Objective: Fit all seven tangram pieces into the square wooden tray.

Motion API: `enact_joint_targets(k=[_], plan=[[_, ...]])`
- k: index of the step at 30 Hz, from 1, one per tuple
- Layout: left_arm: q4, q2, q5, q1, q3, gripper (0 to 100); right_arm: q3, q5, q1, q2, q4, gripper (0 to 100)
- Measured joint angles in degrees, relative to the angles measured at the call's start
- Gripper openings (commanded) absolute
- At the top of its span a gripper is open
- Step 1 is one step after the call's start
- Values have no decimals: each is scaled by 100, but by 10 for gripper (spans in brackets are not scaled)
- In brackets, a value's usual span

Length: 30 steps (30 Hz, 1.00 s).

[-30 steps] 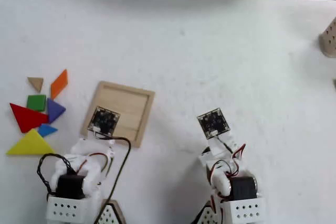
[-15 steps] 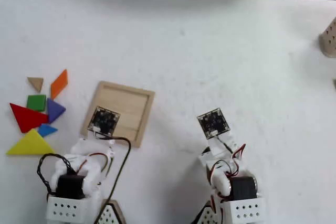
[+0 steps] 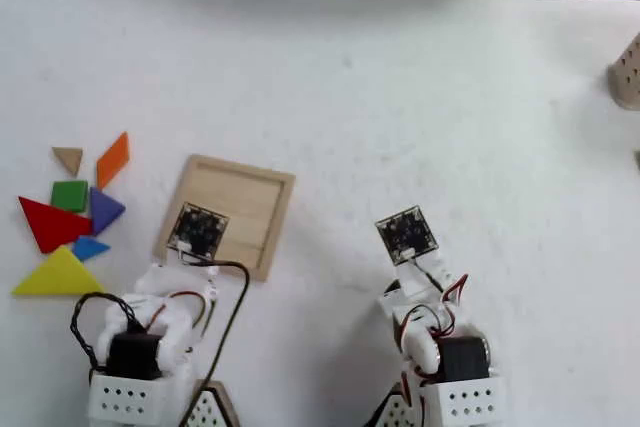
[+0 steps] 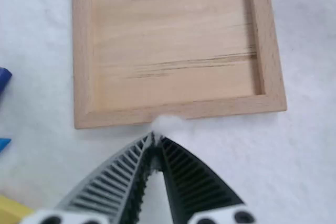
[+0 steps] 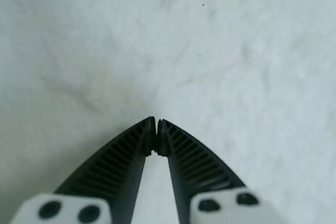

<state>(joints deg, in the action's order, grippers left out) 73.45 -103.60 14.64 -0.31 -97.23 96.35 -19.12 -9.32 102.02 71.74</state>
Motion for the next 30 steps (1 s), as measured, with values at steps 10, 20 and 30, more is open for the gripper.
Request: enact_joint_targets(k=[10, 20, 30], plan=[[0, 0, 0, 0, 0, 24, 0, -18, -9, 18, 44, 18], [-835, 0, 0, -642, 0, 24, -237, -18, 870, 53, -193, 21], [-1231, 0, 0, -1046, 0, 24, -70, -18, 1811, 70, -941, 18]])
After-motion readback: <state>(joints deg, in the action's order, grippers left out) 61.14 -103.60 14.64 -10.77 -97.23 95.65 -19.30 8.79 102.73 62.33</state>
